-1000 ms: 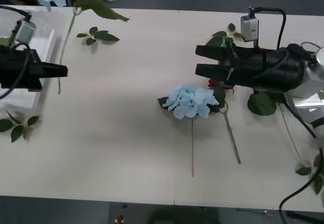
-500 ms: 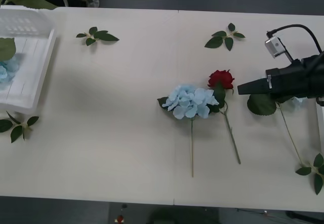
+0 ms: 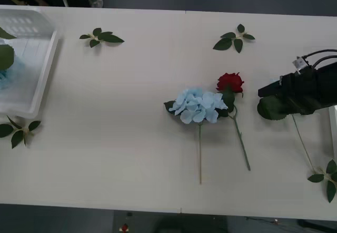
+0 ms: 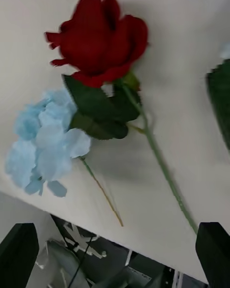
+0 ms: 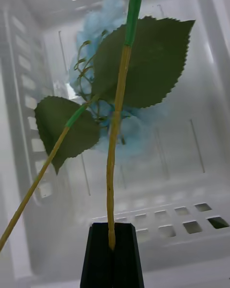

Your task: Put the red flowers into the right box and the blue flowers into the left box

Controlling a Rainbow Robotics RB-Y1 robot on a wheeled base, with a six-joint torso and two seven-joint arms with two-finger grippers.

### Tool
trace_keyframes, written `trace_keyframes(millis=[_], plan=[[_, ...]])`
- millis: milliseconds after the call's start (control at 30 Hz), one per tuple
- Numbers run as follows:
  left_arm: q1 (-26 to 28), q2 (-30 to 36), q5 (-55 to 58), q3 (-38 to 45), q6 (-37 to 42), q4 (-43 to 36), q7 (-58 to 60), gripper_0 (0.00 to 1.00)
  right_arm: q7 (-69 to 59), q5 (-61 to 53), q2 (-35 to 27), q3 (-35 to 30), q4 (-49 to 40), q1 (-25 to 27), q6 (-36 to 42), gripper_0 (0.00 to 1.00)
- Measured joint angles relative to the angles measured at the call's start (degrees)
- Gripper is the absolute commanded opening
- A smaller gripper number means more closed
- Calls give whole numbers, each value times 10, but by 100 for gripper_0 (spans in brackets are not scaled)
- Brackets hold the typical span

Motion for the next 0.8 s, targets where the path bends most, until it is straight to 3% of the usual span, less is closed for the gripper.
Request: trace_keyframes(millis=[200,267,300,367,400,600,800], plan=[[0,0,-22,0,-17,15,0,2,-50,112,0,0,-9,-6,10,96],[0,0,-22,0,-18,15,0,7,-75,141,0,0,-9,-6,10,96],[0,-1,-22,0,-21,15,0,11,-77,153,0,0,-8,-6,10,97],[0,-1,-22,0,-29,15,0,43,-77,170,0,0,-3,-6,10,96],[0,-1,-22,0,-31,15,0,54,-77,176,0,0,2,-6,10,96],[0,-1,-9,0,-31,15,0,70,-3,182,0,0,54,-6,10,97],[0,-1,18,0,-29,15,0,75,73,200,0,0,103,-6,-5,96]])
